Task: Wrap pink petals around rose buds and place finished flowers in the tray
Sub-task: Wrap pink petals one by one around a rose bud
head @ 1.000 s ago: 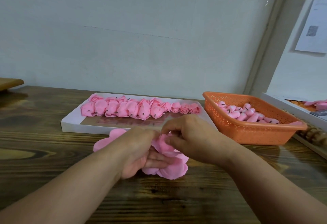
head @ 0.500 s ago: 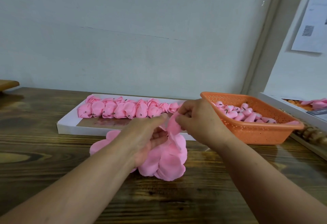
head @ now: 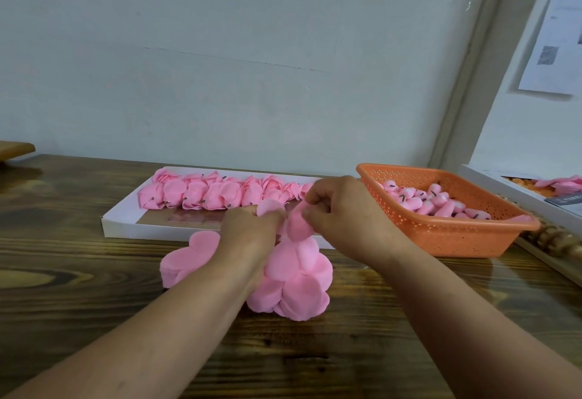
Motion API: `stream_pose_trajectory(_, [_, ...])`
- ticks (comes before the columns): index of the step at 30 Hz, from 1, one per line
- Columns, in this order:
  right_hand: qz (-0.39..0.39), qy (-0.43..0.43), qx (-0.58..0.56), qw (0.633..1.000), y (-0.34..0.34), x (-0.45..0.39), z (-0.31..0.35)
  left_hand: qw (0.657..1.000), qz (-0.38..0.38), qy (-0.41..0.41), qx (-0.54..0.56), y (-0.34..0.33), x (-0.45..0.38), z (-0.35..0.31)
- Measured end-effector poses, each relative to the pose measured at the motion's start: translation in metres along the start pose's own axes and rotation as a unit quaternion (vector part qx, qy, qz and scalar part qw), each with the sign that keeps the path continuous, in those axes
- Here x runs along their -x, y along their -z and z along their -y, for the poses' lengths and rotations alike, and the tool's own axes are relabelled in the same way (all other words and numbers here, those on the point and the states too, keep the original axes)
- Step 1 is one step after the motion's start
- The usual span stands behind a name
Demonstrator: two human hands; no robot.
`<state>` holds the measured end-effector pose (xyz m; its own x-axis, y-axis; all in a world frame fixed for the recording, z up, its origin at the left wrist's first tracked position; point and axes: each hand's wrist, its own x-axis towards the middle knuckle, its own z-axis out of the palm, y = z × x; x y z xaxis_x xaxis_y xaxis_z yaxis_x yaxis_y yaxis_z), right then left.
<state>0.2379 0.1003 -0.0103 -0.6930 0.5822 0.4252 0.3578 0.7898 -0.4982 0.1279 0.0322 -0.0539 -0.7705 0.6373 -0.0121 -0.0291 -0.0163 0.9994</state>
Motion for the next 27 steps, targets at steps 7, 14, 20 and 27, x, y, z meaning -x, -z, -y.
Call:
stream_pose_trajectory(7, [0.048,0.029,0.057,0.997,0.001,-0.001,0.008,0.995,0.039,-0.030,-0.086,0.001,0.002,-0.008])
stream_pose_trajectory(14, [0.065,0.017,0.041,0.997,0.003,-0.004,0.010,0.986,0.078,-0.041,-0.141,-0.002,0.005,-0.014])
stream_pose_trajectory(20, [0.030,0.004,0.002,1.000,0.003,-0.006,0.010,0.989,0.143,0.032,-0.018,0.001,0.004,-0.014])
stream_pose_trajectory(27, [0.019,-0.013,-0.046,0.999,0.004,-0.007,0.009,0.948,0.225,0.133,0.181,0.006,0.008,-0.015])
